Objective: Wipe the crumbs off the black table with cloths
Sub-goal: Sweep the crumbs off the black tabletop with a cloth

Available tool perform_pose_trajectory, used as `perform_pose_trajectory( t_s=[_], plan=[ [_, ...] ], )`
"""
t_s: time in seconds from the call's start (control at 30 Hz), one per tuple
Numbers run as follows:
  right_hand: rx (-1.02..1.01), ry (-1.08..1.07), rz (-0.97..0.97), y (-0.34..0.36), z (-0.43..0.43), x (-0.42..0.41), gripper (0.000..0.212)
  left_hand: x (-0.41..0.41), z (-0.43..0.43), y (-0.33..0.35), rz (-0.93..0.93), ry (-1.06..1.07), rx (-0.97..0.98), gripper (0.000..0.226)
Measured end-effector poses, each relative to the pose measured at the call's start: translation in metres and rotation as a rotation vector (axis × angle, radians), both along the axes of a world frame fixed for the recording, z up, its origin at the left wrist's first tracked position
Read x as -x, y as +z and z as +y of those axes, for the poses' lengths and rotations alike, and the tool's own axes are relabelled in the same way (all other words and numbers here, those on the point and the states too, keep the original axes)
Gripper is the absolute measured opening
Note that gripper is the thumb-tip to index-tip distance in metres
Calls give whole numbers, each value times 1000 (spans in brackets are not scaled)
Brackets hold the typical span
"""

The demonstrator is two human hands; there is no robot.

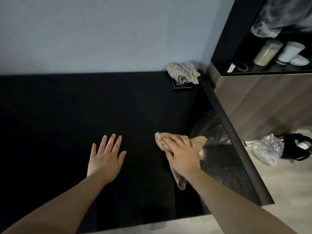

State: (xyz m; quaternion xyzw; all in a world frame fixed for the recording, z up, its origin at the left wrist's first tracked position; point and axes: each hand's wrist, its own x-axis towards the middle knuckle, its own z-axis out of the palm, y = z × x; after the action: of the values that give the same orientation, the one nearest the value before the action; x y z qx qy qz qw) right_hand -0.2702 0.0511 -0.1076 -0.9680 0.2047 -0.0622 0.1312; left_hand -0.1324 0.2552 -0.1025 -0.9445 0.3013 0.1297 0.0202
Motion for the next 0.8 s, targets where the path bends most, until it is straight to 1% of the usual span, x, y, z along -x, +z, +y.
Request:
perform_pose_trajectory(
  t_s=[0.07, 0.13, 0.27, 0.43, 0.53, 0.6, 0.63, 0.73, 0.8],
  plan=[
    [11, 44, -92, -2, 18, 22, 44, 9, -4, 3, 12, 26, -6, 58],
    [3, 77, -125, -4, 37, 44, 41, 29, -5, 5, 23, -22, -18, 57],
    [-27, 79, -108, -3, 67, 75, 38, 74, 1, 5, 51, -175, -46, 54],
    [-25, 50, -77, 1, 94, 107, 37, 88, 11, 11, 79, -248, -64, 57],
    [-29, 40, -31, 3, 103, 127, 37, 114, 19, 12, 85, -297, -73, 56],
    [-18, 72, 7, 5, 105, 141, 37, 133, 21, 11, 100, -326, -74, 56],
    [-23, 111, 37, 7, 104, 147, 37, 141, 21, 11, 111, -328, -66, 55],
    [-150, 193, 133, 18, 93, 174, 37, 162, 17, 13, 159, -250, -11, 56],
    [-192, 140, 164, 22, 82, 201, 33, 179, 9, 18, 198, -178, 14, 55]
  ],
)
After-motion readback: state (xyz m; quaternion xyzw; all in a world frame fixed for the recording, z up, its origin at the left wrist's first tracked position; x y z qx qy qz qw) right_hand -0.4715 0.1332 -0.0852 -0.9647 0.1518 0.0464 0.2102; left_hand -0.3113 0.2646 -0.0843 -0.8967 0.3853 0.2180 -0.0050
